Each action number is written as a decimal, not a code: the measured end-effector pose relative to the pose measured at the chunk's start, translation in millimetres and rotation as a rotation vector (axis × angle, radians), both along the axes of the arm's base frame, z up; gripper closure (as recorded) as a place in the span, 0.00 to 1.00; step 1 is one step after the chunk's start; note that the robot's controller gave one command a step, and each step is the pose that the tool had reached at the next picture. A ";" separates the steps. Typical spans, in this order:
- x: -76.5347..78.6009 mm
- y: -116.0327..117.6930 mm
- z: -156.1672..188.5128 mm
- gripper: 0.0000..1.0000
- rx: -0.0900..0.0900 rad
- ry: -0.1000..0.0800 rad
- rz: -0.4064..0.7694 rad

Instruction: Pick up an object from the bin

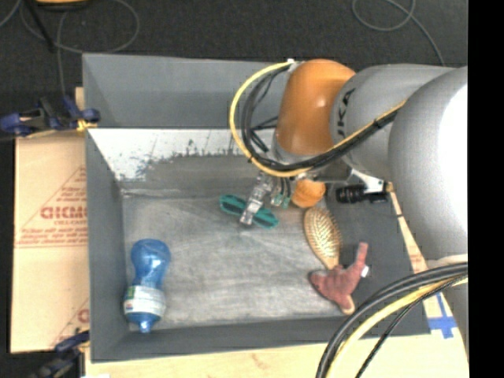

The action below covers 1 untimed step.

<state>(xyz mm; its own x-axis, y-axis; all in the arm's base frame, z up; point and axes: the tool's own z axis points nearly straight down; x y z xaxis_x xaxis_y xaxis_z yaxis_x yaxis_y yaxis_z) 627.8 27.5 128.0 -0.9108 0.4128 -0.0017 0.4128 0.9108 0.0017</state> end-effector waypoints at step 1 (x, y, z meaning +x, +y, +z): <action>1.1 0.0 13.4 1.00 0.000 -0.005 0.001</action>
Offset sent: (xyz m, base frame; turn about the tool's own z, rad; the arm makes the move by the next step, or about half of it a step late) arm 0.0000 0.0000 0.0207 0.0000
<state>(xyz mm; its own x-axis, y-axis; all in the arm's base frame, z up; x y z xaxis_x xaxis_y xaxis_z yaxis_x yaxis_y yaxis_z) 629.0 27.4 141.4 -0.9112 0.4120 -0.0058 0.4120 0.9112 0.0038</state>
